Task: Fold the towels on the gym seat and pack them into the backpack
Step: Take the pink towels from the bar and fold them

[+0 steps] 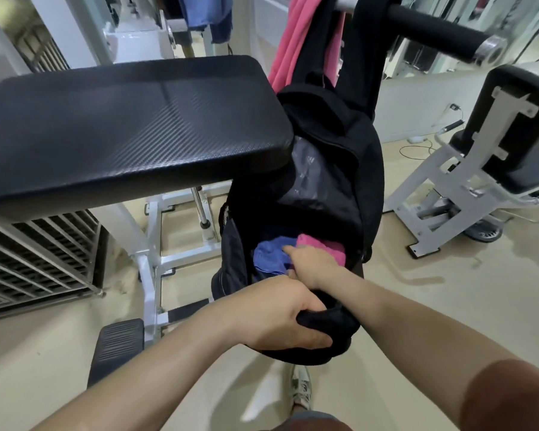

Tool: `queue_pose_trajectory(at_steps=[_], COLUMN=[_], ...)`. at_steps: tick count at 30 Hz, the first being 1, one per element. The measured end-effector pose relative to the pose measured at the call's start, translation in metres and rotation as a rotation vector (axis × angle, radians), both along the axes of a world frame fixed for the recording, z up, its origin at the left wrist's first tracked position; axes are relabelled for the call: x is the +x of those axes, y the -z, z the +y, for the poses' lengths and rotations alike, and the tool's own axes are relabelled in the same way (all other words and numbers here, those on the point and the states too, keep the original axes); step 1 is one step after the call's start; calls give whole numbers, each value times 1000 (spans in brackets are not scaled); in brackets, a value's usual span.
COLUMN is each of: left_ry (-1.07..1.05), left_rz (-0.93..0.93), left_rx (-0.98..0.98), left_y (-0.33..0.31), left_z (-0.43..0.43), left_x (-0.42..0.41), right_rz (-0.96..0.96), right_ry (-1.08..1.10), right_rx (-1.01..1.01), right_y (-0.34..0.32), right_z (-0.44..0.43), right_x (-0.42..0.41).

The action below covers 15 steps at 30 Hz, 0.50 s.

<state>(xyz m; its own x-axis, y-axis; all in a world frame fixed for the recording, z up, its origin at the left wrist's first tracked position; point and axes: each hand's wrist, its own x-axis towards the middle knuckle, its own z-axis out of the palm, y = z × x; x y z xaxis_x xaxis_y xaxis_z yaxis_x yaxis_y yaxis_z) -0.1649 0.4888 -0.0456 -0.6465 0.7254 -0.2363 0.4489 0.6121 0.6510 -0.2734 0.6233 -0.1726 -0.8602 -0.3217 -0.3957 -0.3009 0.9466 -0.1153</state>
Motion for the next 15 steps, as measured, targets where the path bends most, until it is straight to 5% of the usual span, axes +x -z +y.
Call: queue_pose_trajectory(at_steps=[4, 10, 15], left_ry=[22, 35, -64], left_rz=[151, 525, 475], left_rx=[-81, -470, -756], left_y=[6, 42, 82], left_z=[-9, -12, -20], left_x=[-5, -21, -44], right_rz=[89, 237, 394], right_ry=[117, 132, 71], right_rx=[-186, -252, -238], right_y=[-33, -95, -149], right_z=[8, 30, 47], right_x=[-3, 5, 9])
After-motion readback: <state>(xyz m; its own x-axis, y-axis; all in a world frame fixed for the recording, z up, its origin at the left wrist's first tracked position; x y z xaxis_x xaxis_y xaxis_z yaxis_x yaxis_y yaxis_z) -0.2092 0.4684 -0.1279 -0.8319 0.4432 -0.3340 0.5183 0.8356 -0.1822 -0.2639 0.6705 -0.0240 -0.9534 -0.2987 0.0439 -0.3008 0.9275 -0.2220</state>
